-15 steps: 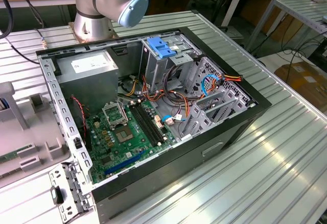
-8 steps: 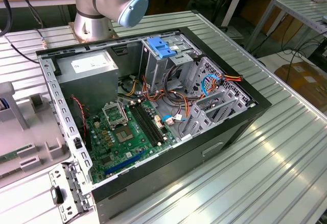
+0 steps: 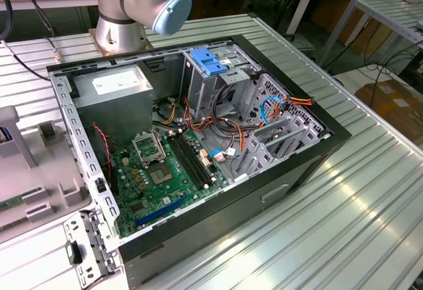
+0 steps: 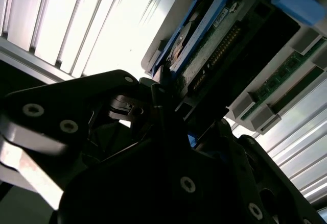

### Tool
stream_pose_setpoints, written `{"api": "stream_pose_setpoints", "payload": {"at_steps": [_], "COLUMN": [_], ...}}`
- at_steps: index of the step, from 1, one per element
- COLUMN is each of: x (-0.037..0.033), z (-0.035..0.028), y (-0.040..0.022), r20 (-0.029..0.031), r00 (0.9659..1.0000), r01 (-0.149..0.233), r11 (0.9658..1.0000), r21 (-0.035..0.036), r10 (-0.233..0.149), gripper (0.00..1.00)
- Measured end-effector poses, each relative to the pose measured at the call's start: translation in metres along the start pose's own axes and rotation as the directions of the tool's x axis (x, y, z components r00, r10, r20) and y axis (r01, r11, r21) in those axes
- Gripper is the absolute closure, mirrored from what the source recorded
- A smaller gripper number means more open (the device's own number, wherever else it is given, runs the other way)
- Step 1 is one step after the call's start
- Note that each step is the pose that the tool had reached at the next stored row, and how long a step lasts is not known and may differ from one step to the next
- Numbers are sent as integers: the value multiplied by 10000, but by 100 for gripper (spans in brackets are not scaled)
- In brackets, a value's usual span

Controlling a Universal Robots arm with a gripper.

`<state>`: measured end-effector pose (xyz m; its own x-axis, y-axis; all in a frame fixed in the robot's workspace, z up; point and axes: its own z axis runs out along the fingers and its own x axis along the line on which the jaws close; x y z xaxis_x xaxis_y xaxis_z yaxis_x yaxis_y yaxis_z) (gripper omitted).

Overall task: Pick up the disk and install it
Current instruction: 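Pick up the disk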

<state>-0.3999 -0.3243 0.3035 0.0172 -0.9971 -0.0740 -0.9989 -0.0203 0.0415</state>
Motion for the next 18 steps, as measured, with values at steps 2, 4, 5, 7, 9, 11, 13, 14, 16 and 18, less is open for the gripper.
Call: {"api": "stream_pose_setpoints", "payload": {"at_steps": [2, 4, 5, 7, 9, 11, 13, 14, 16, 18], "x": [-1, -3, -3, -5, -6, -9, -10, -12, -13, -15], "z": [-18, -37, -46, -66, -85, -113, -136, -155, -179, -197], "y": [1, 2, 2, 3, 4, 5, 6, 7, 8, 9], "r20": [0, 0, 0, 0, 0, 0, 0, 0, 1, 0], "r00": [10000, 10000, 10000, 10000, 10000, 10000, 10000, 10000, 10000, 10000], "r01": [0, 0, 0, 0, 0, 0, 0, 0, 0, 0], "r11": [10000, 10000, 10000, 10000, 10000, 10000, 10000, 10000, 10000, 10000], "r21": [0, 0, 0, 0, 0, -1, 0, 0, -1, 1], "r10": [0, 0, 0, 0, 0, 0, 0, 0, 0, 0], "gripper": [63, 63, 63, 63, 63, 63, 63, 63, 63, 63]}}
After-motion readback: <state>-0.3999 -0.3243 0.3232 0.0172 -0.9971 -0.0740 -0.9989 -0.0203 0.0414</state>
